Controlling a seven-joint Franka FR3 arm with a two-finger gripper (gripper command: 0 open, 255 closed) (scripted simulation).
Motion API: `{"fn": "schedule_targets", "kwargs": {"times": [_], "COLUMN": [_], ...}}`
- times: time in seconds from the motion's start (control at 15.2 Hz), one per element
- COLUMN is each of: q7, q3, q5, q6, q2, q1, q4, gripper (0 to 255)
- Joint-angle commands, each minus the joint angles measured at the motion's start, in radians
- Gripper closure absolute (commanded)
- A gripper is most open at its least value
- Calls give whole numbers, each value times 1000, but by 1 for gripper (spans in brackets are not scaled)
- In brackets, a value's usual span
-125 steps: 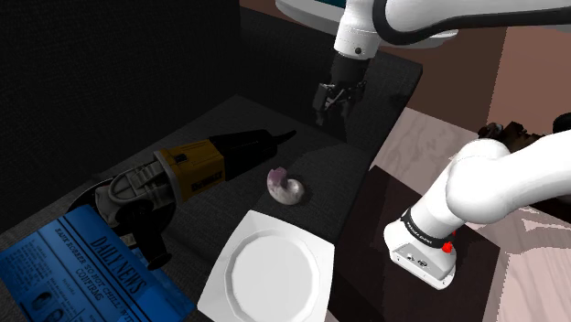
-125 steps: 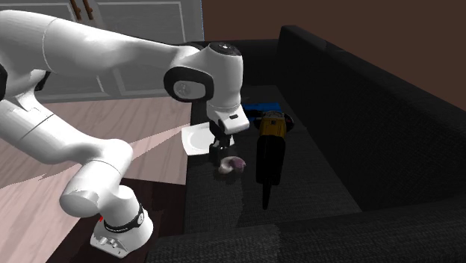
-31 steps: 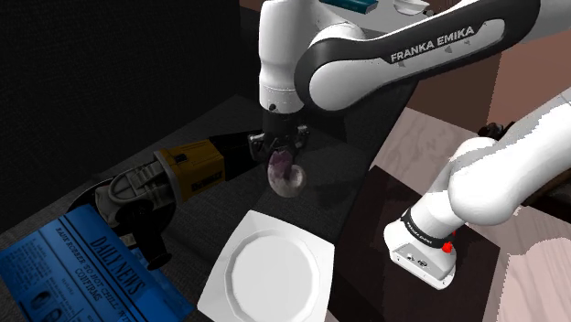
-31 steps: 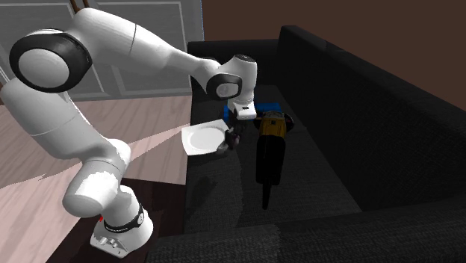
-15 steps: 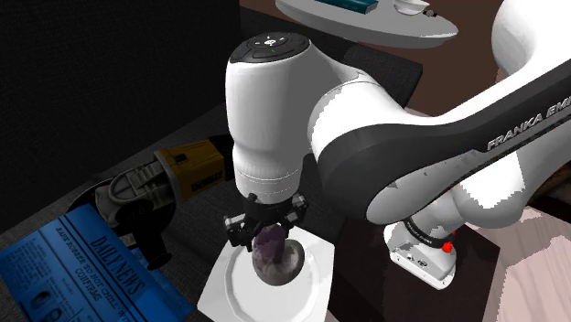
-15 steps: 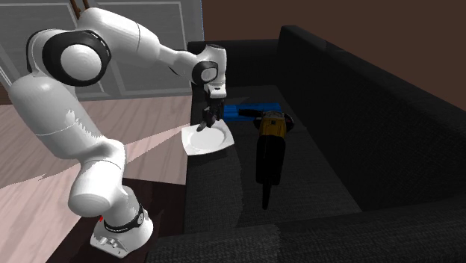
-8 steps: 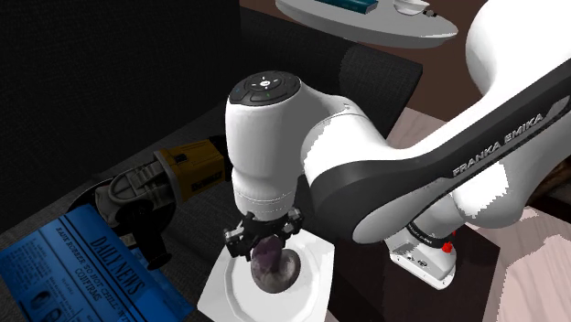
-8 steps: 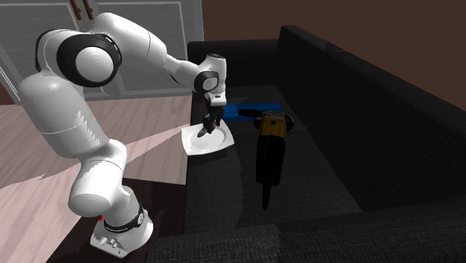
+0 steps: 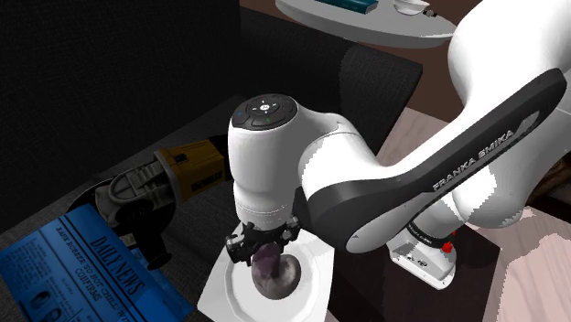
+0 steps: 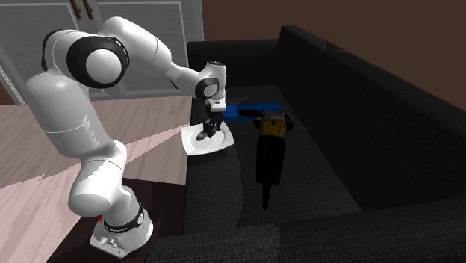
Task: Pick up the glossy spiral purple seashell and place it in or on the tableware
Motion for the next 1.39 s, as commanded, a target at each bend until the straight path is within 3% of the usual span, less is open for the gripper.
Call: {"fn": "schedule_targets", "kwargs": {"times": [0.0,0.2,0.26,0.59,0.86,1.32], "q7": [1,1,1,1,-37,-37], "q3": [0,0,0,0,-14,-14], "q5": [-1,-1,-1,-1,47,47], "q6": [1,1,1,1,-133,-133], "q2": [1,1,1,1,-76,-76], "q1": [0,0,0,0,-4,-4], "q4": [-1,-1,-1,-1,70,70], "gripper": [255,255,0,0,0,0]}}
